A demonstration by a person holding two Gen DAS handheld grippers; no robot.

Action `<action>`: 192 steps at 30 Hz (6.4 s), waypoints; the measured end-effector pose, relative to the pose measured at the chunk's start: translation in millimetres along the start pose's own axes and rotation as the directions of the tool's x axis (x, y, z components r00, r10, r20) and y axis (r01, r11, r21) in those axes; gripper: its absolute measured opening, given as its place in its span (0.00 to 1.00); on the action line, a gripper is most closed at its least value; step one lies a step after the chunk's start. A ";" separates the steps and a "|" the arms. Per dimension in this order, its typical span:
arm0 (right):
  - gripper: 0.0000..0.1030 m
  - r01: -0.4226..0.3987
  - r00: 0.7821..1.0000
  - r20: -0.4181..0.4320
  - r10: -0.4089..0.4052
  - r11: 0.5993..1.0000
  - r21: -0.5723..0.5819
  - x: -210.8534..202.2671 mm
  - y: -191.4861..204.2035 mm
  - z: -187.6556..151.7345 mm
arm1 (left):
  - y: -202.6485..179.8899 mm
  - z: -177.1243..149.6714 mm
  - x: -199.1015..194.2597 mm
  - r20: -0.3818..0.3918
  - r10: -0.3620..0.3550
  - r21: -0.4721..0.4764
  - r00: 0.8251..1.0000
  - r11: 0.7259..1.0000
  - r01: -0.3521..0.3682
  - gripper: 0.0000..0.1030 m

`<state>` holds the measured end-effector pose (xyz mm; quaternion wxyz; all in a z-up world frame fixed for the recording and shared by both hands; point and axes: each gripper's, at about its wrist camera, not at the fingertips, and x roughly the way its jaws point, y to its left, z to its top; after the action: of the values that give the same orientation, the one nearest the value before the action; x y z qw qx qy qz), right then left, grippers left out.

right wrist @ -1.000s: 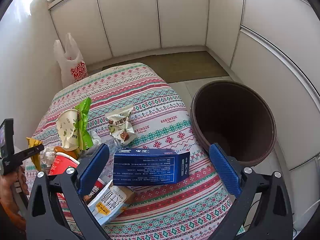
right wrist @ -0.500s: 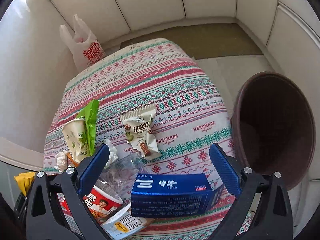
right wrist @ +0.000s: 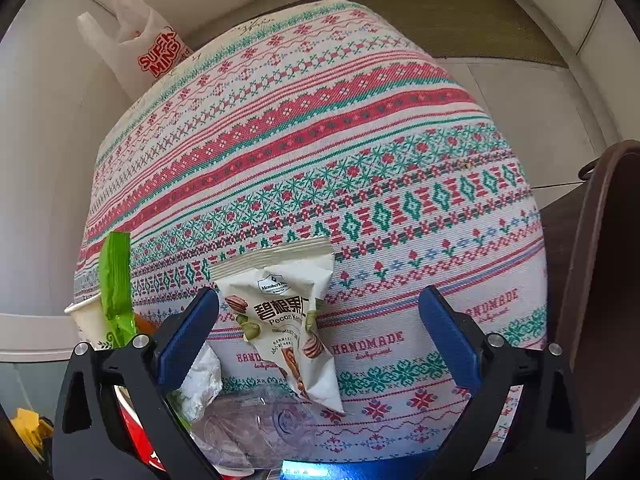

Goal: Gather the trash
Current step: 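Drop the white snack packet into the bin with right tool while left holds wrapper, then carry the yellow wrapper over the bin and open the left tool, then reach the left tool to the white tissue and close on it, then lift the paper cup with right tool toward bin while left holds tissue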

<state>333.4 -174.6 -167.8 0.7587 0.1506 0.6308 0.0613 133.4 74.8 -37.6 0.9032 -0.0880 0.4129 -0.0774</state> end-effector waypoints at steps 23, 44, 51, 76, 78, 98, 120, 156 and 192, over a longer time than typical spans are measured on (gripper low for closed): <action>0.08 0.053 0.989 0.136 -0.048 0.998 -0.032 -45.9 2.2 -33.7 | -1.3 -0.8 11.2 -0.031 -0.013 -0.008 0.999 1.000 0.012 0.26; 0.11 0.333 0.594 0.579 -0.558 0.826 0.455 -229.9 -135.4 -105.0 | -35.6 -11.3 21.4 -0.005 0.001 0.043 1.000 0.999 -0.001 0.26; 0.48 0.346 0.540 0.573 -0.617 0.783 0.517 -227.5 -155.4 -120.8 | -53.9 -18.2 27.7 0.041 0.022 0.072 0.999 0.997 -0.025 0.26; 0.93 -0.020 0.461 0.489 -0.740 0.543 0.840 -307.8 -252.1 -207.0 | -359.7 57.0 68.9 0.066 -0.361 0.309 0.930 0.894 0.325 0.28; 0.93 -0.033 0.467 0.475 -0.746 0.522 0.852 -306.8 -260.3 -207.0 | -380.2 54.3 87.7 0.029 -0.353 0.330 0.935 0.886 0.324 0.29; 0.93 -0.069 0.510 0.478 -0.715 0.521 0.851 -304.3 -267.6 -209.4 | -393.5 39.9 122.5 -0.012 -0.283 0.343 0.959 0.900 0.269 0.87; 0.93 0.112 0.637 0.513 -0.575 0.728 0.677 -261.2 -194.3 -156.6 | -243.5 42.3 59.9 0.129 -0.067 0.283 0.989 0.959 0.028 0.91; 0.93 0.369 0.736 0.468 -0.489 0.869 0.329 -181.5 -87.8 -110.9 | 114.5 19.3 126.7 -0.291 0.278 -0.306 0.916 0.880 -0.364 0.91; 0.83 -0.185 0.955 0.222 0.196 0.980 -0.069 -97.9 25.8 -61.6 | 82.2 30.6 93.1 -0.231 0.104 -0.276 0.967 0.947 -0.168 0.25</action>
<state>256.5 -168.5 -77.8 0.8198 0.1988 0.5207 0.1314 222.4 137.8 -104.4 0.8338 -0.1831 0.5193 0.0384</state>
